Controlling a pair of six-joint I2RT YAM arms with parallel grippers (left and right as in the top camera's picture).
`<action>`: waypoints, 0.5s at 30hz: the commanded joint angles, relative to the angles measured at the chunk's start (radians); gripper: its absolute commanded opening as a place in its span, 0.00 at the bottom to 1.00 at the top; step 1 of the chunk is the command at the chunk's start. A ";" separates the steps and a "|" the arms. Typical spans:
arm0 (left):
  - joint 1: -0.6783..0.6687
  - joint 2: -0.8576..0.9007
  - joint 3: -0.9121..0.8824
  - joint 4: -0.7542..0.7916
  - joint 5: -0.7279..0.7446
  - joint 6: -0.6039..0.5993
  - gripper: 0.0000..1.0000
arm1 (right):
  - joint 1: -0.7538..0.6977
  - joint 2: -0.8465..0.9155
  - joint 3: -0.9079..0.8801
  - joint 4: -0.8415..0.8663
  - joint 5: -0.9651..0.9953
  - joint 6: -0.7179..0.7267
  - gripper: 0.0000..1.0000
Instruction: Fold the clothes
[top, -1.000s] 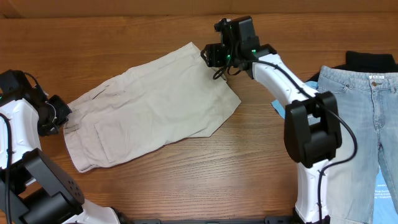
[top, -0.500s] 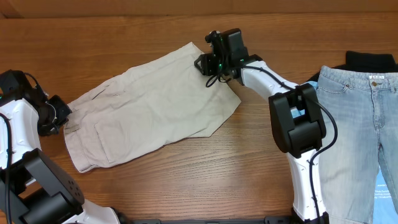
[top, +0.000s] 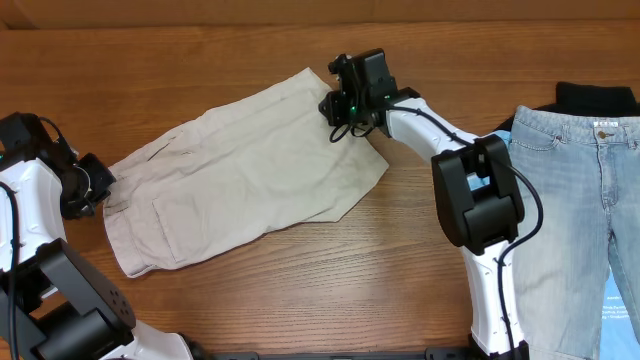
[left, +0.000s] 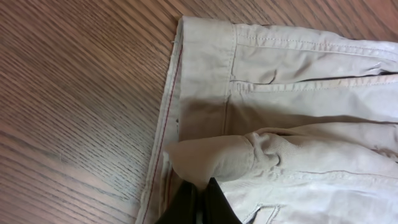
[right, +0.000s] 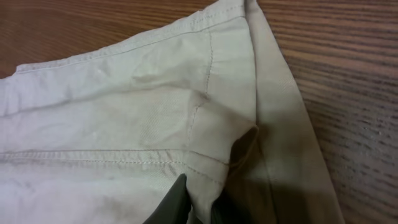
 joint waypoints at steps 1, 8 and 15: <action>0.005 -0.005 0.029 0.000 0.010 0.001 0.04 | -0.008 -0.102 0.031 -0.012 -0.002 -0.006 0.15; 0.005 -0.005 0.029 -0.004 0.010 0.001 0.04 | -0.031 -0.122 0.031 -0.163 0.056 -0.001 0.59; 0.005 -0.005 0.029 -0.006 0.010 0.027 0.05 | -0.131 -0.122 0.028 -0.545 0.068 -0.006 0.80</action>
